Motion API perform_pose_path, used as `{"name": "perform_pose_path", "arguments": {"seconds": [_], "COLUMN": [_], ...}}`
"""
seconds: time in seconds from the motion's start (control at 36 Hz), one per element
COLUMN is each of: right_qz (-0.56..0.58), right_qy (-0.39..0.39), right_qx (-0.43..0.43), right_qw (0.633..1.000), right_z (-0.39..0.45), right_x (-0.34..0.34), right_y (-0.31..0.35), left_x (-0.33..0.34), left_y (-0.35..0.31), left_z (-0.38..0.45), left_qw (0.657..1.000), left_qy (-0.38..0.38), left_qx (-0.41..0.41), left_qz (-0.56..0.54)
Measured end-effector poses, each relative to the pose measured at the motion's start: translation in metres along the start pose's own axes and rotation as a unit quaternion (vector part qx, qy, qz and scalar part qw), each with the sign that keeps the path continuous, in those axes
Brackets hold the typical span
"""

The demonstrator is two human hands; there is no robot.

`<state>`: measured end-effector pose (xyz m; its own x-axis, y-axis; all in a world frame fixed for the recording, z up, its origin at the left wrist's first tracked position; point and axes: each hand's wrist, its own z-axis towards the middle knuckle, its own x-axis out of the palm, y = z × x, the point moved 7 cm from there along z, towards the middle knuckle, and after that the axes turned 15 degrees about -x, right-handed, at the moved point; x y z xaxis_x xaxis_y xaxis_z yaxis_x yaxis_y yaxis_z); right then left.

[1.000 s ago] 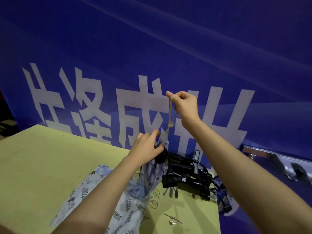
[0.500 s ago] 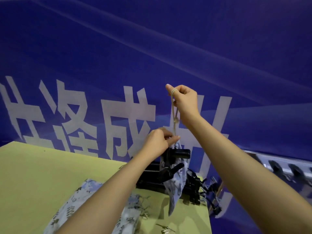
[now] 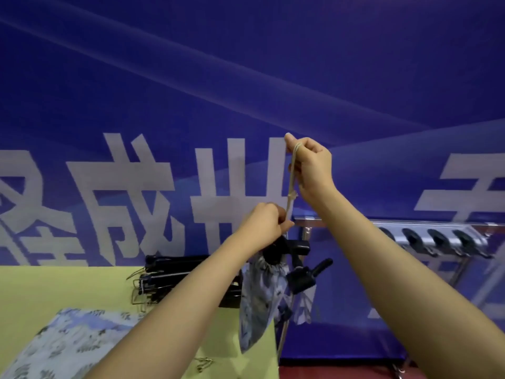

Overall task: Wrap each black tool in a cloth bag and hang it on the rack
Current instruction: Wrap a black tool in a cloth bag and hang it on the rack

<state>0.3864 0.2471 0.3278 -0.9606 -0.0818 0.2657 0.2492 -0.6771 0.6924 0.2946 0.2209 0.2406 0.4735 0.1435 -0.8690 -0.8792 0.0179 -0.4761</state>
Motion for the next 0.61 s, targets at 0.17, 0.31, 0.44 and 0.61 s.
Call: {"name": "perform_pose_path", "arguments": {"seconds": [0.17, 0.31, 0.44, 0.61], "right_qz": [0.011, 0.016, 0.004, 0.006], "right_qy": [0.020, 0.031, 0.048, 0.070], "right_qx": [-0.003, 0.007, 0.037, 0.075], "right_qw": [1.000, 0.999, 0.998, 0.995], "right_z": [0.021, 0.028, 0.013, -0.002], "right_x": [-0.059, -0.111, -0.162, -0.213], "right_y": [0.009, 0.001, -0.022, -0.048], "left_x": [0.025, 0.064, 0.128, 0.203], "left_y": [-0.062, -0.101, -0.115, -0.117], "left_z": [0.005, 0.007, 0.001, 0.002], "left_qw": [0.997, 0.995, 0.999, 0.990], "left_qy": [-0.028, -0.050, -0.027, 0.069], "left_qx": [0.037, 0.034, -0.016, -0.099], "left_qz": [0.062, 0.075, 0.012, -0.066]}}
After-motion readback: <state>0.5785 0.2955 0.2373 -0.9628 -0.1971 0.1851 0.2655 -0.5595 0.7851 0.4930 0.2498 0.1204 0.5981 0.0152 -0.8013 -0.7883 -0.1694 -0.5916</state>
